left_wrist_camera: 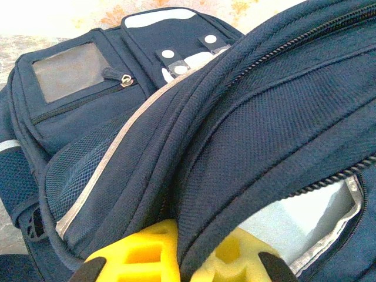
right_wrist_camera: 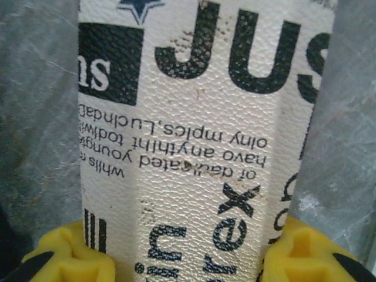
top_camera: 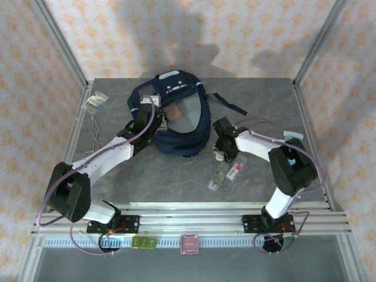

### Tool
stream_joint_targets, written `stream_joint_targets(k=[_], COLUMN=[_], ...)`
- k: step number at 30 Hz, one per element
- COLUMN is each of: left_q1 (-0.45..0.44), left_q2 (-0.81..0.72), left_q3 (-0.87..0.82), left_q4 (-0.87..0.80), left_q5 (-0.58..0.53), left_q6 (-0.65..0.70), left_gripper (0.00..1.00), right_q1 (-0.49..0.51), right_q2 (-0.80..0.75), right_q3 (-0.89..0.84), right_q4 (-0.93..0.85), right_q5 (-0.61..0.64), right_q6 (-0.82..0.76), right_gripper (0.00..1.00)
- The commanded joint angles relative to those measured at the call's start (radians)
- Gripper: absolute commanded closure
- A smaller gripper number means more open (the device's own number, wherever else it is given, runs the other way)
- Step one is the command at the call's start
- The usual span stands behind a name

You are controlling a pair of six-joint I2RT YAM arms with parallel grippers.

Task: Pack the student bag

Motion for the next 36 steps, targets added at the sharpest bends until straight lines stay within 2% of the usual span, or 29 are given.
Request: stream_joint_targets(k=[1, 5, 8, 11, 13, 19, 21, 26, 29, 34, 36], left_q1=[-0.014, -0.013, -0.010, -0.010, -0.010, -0.011, -0.010, -0.009, -0.011, -0.009, -0.009], left_q2=[-0.053, -0.049, -0.045, -0.046, -0.049, -0.064, -0.068, -0.071, -0.071, -0.063, -0.057], left_q3=[0.009, 0.037, 0.053, 0.060, 0.061, 0.056, 0.055, 0.055, 0.050, 0.047, 0.048], left_q4=[0.156, 0.159, 0.157, 0.153, 0.146, 0.139, 0.137, 0.131, 0.131, 0.137, 0.136], left_q5=[0.028, 0.030, 0.030, 0.032, 0.033, 0.035, 0.029, 0.030, 0.031, 0.038, 0.043], left_q6=[-0.045, -0.043, -0.040, -0.037, -0.038, -0.043, -0.045, -0.048, -0.047, -0.047, -0.048], left_gripper=[1.00, 1.00, 1.00, 1.00, 1.00, 1.00, 1.00, 1.00, 1.00, 1.00, 1.00], right_q1=[-0.001, 0.065, 0.143, 0.187, 0.193, 0.169, 0.147, 0.112, 0.113, 0.118, 0.121], right_q2=[-0.109, -0.166, -0.104, -0.021, 0.047, 0.254, 0.311, 0.431, 0.400, 0.263, 0.207], right_q3=[0.062, 0.118, 0.227, 0.301, 0.361, 0.607, 0.678, 0.868, 0.829, 0.637, 0.586], right_q4=[0.022, 0.069, 0.003, -0.011, -0.035, -0.085, -0.075, -0.148, -0.126, -0.032, -0.027], right_q5=[0.049, -0.004, 0.042, 0.002, -0.009, 0.059, 0.055, 0.105, 0.089, 0.040, 0.058], right_q6=[-0.109, -0.218, -0.318, -0.416, -0.452, -0.513, -0.527, -0.526, -0.512, -0.477, -0.458], right_gripper=[0.74, 0.76, 0.76, 0.75, 0.75, 0.72, 0.65, 0.34, 0.27, 0.25, 0.27])
